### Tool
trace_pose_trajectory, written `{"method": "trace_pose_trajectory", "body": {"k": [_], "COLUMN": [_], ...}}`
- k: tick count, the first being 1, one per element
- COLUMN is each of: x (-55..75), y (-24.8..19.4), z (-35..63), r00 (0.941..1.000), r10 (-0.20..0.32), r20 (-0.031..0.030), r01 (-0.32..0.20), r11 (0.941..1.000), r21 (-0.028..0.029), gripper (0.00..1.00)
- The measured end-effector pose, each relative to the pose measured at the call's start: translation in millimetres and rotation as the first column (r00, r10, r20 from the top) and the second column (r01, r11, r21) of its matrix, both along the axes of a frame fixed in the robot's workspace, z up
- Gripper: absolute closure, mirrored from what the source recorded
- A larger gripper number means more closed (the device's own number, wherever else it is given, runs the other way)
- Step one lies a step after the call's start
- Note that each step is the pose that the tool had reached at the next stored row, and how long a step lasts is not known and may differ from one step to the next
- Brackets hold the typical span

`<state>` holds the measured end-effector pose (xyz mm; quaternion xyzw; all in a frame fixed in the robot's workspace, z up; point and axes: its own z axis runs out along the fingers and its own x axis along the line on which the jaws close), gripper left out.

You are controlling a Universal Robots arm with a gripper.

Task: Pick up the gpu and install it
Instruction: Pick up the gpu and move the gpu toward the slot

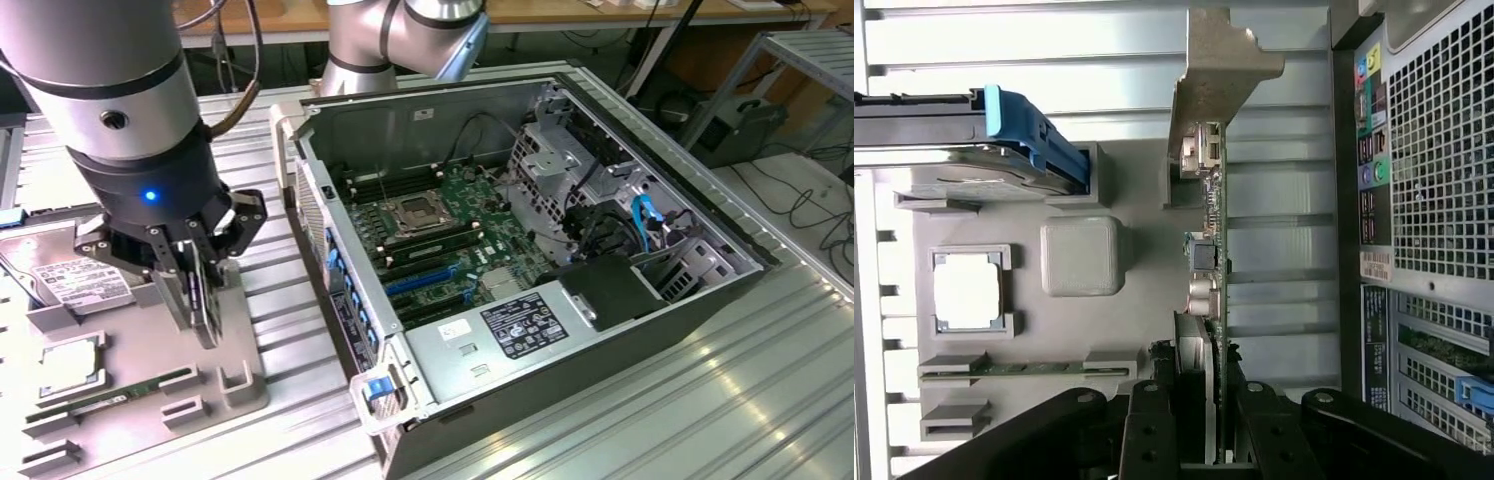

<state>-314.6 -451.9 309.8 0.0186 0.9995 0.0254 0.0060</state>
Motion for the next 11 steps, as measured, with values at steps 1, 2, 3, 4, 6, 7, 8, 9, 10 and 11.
{"method": "trace_pose_trajectory", "body": {"k": [1,2,3,4,6,7,8,9,10,11], "x": [0.0,0.0,0.0,0.0,0.0,0.0,0.0,0.0,0.0,0.0], "y": [0.0,0.0,0.0,0.0,0.0,0.0,0.0,0.0,0.0,0.0], "z": [1.7,3.5,5.8,20.8,39.7,45.7,61.0,77.0,93.8,107.9], "r00": [1.0,1.0,1.0,1.0,1.0,1.0,1.0,1.0,1.0,1.0], "r10": [0.0,0.0,0.0,0.0,0.0,0.0,0.0,0.0,0.0,0.0], "r20": [0.0,-0.0001,0.0,-0.0001,-0.0001,-0.0001,0.0,0.0,0.0,0.0], "r01": [0.0,0.0,0.0,0.0,0.0,0.0,0.0,0.0,0.0,0.0], "r11": [1.0,1.0,1.0,1.0,1.0,1.0,1.0,1.0,1.0,1.0], "r21": [0.0,-0.0001,0.0,0.0,0.0,-0.0001,0.0001,0.0,0.0,0.0], "gripper": [0.72,0.72,0.72,0.72,0.72,0.72,0.72,0.72,0.72,0.72]}}
